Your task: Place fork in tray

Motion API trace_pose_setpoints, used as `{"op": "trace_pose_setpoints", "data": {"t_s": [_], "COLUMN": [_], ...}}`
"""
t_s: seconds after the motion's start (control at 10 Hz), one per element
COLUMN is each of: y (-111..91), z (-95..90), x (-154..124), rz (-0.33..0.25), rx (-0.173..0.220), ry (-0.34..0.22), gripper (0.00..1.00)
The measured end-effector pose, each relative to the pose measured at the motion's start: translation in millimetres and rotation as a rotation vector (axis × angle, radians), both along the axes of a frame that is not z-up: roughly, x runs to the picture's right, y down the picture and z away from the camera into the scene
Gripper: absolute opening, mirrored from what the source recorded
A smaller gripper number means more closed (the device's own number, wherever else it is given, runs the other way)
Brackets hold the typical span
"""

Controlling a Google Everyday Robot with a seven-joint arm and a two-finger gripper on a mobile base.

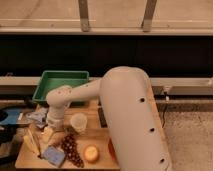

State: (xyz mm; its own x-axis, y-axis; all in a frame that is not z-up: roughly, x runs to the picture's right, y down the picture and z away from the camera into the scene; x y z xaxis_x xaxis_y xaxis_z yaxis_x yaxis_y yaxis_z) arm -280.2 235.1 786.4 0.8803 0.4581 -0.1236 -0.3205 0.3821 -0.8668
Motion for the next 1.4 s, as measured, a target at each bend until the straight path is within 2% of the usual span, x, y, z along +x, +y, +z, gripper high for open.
{"op": "trace_pose_setpoints", "data": {"t_s": [0.1, 0.2, 0.3, 0.4, 0.5, 0.6, 0.8, 1.0, 1.1, 1.3, 1.4], "y": [0.4, 1.7, 0.9, -0.3, 1.1, 7.8, 18.4, 14.2, 4.9, -15.6, -19.4], "z": [1.0, 0.9, -0.1, -1.1, 1.9, 6.0, 12.8, 12.3, 7.8, -9.5, -13.9], "x": [-1.2, 1.5, 0.2, -0.9, 0.3, -3.9, -11.4, -5.8, 1.6, 7.5, 9.6], "rz": [-0.002, -0.005, -0.007, -0.005, -0.009, -0.025, -0.045, -0.074, -0.078, -0.088, -0.092], "rx": [0.001, -0.003, -0.003, 0.0, 0.004, 0.007, 0.012, 0.056, 0.082, 0.141, 0.156], "ry": [0.004, 0.008, 0.007, 0.004, 0.013, 0.029, 0.054, 0.085, 0.107, 0.135, 0.142], "gripper": [0.48, 0.34, 0.25, 0.2, 0.06, 0.01, 0.0, 0.02, 0.09, 0.3, 0.38]}}
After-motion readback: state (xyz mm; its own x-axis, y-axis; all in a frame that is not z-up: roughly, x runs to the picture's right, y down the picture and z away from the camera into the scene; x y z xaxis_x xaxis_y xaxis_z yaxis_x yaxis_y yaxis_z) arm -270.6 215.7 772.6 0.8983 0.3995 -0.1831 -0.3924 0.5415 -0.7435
